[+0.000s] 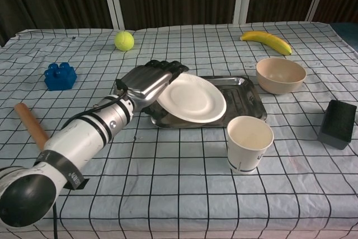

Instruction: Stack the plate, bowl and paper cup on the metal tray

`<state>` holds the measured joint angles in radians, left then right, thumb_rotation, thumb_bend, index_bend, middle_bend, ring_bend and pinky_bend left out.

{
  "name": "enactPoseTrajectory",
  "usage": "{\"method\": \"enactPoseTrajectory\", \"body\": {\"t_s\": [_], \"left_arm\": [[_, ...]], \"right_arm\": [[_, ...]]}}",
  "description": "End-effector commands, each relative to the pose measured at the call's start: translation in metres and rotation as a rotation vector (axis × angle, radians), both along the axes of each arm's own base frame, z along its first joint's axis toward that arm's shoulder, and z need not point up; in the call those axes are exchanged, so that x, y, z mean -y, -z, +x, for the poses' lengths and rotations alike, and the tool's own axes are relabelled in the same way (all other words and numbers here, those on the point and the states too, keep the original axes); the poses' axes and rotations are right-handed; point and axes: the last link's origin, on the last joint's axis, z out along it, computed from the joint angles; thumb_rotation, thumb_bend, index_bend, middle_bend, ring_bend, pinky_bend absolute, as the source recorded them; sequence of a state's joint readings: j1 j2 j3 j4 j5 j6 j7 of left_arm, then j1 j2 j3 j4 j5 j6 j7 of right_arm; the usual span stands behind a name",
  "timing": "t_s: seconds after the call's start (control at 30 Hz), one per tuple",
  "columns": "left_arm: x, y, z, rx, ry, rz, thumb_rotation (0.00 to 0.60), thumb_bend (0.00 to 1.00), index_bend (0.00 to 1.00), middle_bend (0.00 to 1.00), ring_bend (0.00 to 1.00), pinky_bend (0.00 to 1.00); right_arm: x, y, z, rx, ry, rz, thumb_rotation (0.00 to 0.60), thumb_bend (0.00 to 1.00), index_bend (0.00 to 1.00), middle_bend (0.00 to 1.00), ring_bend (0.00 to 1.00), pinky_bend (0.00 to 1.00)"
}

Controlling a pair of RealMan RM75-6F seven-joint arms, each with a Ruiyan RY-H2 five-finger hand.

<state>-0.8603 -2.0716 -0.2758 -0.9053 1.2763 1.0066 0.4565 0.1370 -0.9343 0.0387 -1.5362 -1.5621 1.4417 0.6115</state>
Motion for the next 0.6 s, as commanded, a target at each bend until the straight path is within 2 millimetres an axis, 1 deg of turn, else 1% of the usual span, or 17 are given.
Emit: {"method": "enactPoseTrajectory", "body": {"t_s": [0.03, 0.1, 0.13, 0.23, 0.3, 0.43, 0.6], "left_arm": [[-0.001, -0.002, 0.002, -0.013, 0.003, 0.028, 0.600, 0.44, 0.00, 0.00, 0.00, 0.00], [-0.001, -0.002, 0.000, -0.038, 0.003, 0.042, 0.600, 0.43, 0.00, 0.00, 0.00, 0.00], [-0.001, -0.003, -0.002, -0.071, 0.007, 0.061, 0.600, 0.41, 0.00, 0.00, 0.00, 0.00], [0.000, -0.005, -0.003, -0.119, 0.008, 0.107, 0.600, 0.30, 0.00, 0.00, 0.00, 0.00], [0.001, -0.008, -0.003, -0.141, 0.022, 0.141, 0.600, 0.26, 0.00, 0.00, 0.00, 0.00], [0.003, -0.014, -0.007, -0.234, 0.059, 0.222, 0.600, 0.26, 0.00, 0.00, 0.00, 0.00], [0.005, -0.017, -0.015, -0.335, 0.042, 0.241, 0.600, 0.33, 0.00, 0.00, 0.00, 0.00]], "right_arm": [[0.000, -0.001, -0.001, 0.001, 0.000, -0.001, 0.600, 0.12, 0.00, 0.00, 0.00, 0.00], [0.000, -0.001, -0.001, 0.000, 0.000, 0.001, 0.600, 0.12, 0.00, 0.00, 0.00, 0.00], [-0.001, -0.001, -0.001, 0.000, 0.000, 0.001, 0.600, 0.12, 0.00, 0.00, 0.00, 0.00], [-0.002, -0.002, 0.000, 0.003, -0.003, 0.000, 0.600, 0.12, 0.00, 0.00, 0.00, 0.00], [-0.002, -0.002, 0.000, 0.004, -0.005, -0.001, 0.600, 0.12, 0.00, 0.00, 0.00, 0.00], [-0.002, -0.002, 0.000, 0.006, -0.008, 0.006, 0.600, 0.12, 0.00, 0.00, 0.00, 0.00], [-0.002, 0.000, 0.001, 0.004, -0.012, 0.015, 0.600, 0.12, 0.00, 0.00, 0.00, 0.00]]}}
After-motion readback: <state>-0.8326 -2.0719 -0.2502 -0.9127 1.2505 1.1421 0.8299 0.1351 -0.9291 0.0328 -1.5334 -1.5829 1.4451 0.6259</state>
